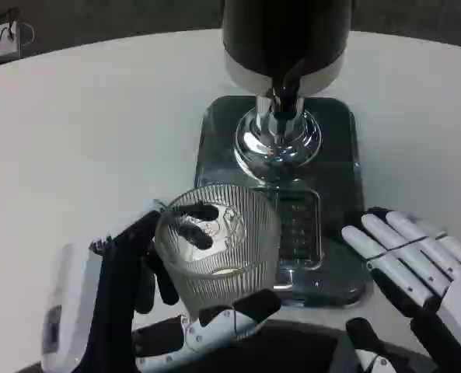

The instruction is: Grasp the cup under the faucet to collect the drink, then remove the cup.

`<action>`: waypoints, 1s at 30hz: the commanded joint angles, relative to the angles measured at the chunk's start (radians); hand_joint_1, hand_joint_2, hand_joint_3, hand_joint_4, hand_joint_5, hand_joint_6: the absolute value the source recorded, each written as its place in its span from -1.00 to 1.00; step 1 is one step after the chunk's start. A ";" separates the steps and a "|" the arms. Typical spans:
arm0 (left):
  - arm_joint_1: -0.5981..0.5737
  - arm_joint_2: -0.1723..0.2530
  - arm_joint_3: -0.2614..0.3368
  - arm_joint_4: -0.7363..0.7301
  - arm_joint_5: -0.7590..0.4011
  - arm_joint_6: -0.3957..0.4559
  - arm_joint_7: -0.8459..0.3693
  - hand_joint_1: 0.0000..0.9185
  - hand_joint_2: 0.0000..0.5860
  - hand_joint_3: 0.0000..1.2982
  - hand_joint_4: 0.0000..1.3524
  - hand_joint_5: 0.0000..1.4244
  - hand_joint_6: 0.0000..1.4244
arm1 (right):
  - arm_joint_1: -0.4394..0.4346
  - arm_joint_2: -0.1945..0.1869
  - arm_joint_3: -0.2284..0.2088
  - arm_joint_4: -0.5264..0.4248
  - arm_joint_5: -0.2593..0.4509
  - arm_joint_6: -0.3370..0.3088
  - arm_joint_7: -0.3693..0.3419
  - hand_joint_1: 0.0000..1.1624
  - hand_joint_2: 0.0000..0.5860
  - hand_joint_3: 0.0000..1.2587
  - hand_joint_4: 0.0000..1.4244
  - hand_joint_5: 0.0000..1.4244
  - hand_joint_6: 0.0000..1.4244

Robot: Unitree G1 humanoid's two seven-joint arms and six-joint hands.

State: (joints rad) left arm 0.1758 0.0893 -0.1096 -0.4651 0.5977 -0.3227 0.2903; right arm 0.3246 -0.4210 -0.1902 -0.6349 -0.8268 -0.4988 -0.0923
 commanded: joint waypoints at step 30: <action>-0.169 0.032 0.080 0.153 -0.023 -0.027 0.009 0.72 -1.00 0.58 0.58 0.62 0.88 | 0.056 0.024 -0.024 -0.040 0.003 0.018 0.014 -0.70 0.89 -0.80 -0.88 -0.86 -0.77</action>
State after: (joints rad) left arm 0.0460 0.1082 -0.0426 -0.3412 0.5904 -0.3288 0.2819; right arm 0.3647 -0.4030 -0.2041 -0.6556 -0.8264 -0.4854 -0.0878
